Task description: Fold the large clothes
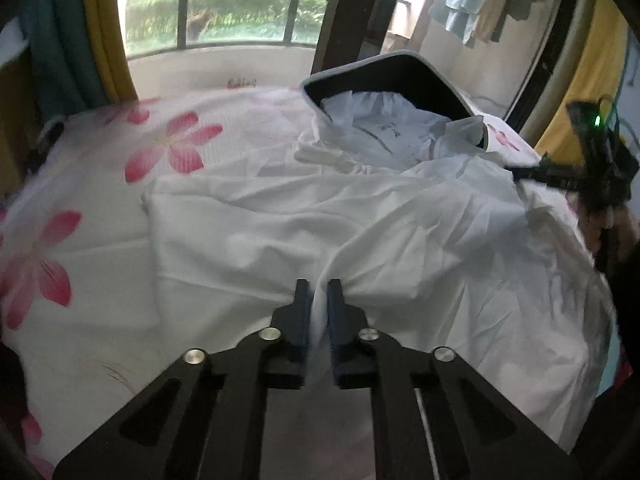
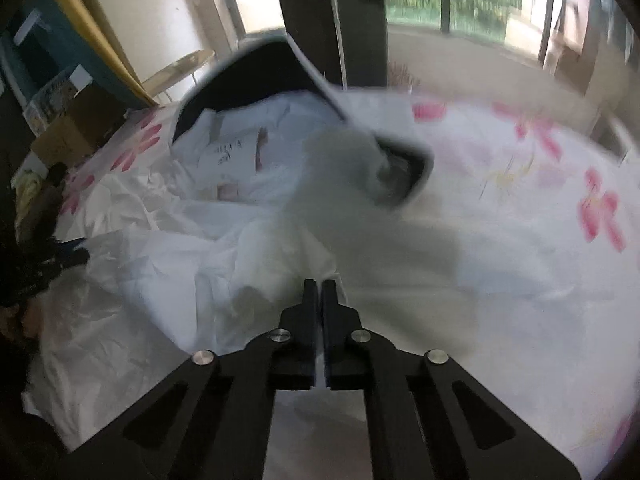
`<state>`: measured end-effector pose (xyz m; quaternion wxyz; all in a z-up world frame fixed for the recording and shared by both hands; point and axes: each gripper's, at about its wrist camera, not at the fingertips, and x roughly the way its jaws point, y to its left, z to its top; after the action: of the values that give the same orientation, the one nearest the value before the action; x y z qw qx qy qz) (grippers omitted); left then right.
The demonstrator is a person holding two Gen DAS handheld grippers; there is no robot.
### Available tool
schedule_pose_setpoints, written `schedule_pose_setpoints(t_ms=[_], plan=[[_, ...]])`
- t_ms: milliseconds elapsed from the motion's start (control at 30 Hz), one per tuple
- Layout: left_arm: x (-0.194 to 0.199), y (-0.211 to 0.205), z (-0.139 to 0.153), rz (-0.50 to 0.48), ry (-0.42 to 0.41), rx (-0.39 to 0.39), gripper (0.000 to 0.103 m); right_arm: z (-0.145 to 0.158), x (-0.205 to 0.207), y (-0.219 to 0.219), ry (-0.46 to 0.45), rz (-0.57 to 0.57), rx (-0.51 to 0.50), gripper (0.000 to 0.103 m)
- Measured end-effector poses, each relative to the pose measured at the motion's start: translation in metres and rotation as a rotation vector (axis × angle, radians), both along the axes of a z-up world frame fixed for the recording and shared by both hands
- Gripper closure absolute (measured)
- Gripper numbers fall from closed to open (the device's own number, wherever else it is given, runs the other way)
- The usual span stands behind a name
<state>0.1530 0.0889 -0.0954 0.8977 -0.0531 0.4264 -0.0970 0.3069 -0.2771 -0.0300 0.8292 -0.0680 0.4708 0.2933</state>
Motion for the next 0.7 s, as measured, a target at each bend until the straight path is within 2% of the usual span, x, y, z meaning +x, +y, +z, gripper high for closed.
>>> schedule_pose_setpoints(t_ms=[200, 333, 433, 567, 633, 700], plan=[[-0.008, 0.011, 0.028, 0.068, -0.125, 0.059, 0.099, 0.059, 0.000, 0.005, -0.246, 0.012, -0.076, 0.102], [-0.009, 0.015, 0.051, 0.102, -0.213, 0.107, 0.099, 0.089, 0.002, 0.019, -0.431, 0.027, -0.152, 0.102], [-0.009, 0.014, 0.060, 0.106, -0.245, 0.104, 0.099, 0.102, -0.005, 0.027, -0.577, 0.037, -0.203, 0.102], [-0.011, 0.003, 0.053, 0.057, -0.218, 0.066, 0.099, 0.088, -0.016, 0.026, -0.650, 0.030, -0.260, 0.102], [-0.012, -0.004, 0.043, 0.022, -0.170, 0.050, 0.099, 0.072, -0.021, 0.019, -0.634, 0.022, -0.285, 0.102], [-0.015, -0.013, 0.030, -0.008, -0.120, 0.043, 0.099, 0.055, -0.027, 0.006, -0.582, 0.008, -0.291, 0.102]])
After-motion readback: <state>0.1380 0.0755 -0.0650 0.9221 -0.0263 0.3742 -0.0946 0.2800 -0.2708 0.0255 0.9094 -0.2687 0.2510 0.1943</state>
